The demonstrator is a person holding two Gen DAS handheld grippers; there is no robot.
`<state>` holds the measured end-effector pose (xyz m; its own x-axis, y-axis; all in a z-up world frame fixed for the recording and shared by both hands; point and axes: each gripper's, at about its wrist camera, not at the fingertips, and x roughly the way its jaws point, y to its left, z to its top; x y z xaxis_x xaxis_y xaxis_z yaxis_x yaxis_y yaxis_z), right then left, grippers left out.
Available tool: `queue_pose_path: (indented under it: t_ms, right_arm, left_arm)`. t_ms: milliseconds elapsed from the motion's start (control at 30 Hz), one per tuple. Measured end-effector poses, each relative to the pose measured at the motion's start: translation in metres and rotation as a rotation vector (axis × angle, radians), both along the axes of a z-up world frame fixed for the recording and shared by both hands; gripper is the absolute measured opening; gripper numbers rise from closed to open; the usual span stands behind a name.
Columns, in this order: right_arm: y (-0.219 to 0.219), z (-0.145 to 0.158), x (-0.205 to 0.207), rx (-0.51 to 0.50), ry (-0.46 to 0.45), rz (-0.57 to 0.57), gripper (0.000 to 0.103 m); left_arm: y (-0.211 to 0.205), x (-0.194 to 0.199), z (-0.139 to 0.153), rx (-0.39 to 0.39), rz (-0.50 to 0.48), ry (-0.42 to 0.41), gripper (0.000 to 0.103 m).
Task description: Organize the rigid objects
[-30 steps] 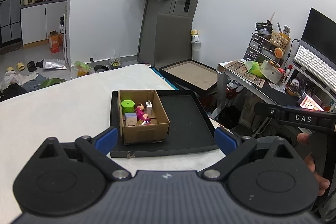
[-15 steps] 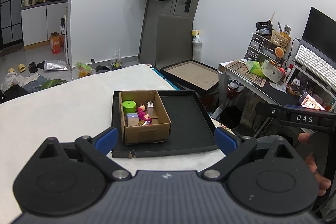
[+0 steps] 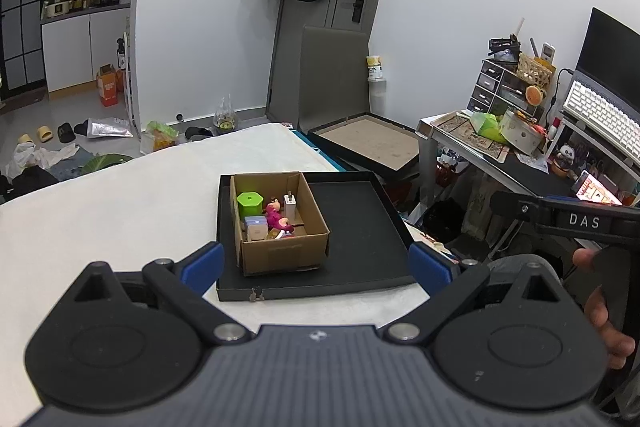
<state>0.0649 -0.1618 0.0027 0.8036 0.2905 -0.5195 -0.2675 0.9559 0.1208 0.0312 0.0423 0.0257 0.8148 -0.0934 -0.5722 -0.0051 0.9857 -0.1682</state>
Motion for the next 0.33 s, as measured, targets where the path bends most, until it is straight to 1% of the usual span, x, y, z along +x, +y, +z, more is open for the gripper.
queue_pose_path:
  t_ms: [167,333]
  right_arm:
    - [-0.0011,-0.0003,-0.0004,0.001,0.002,0.0,0.103]
    - [-0.0014,-0.0015,-0.0007,0.005,0.006,-0.003,0.103]
  left_arm:
    - [-0.0053,-0.0003,0.0004,0.033,0.005,-0.005,0.098]
    - [-0.0062,0.0018,-0.0008,0.031,-0.003,-0.002,0.098]
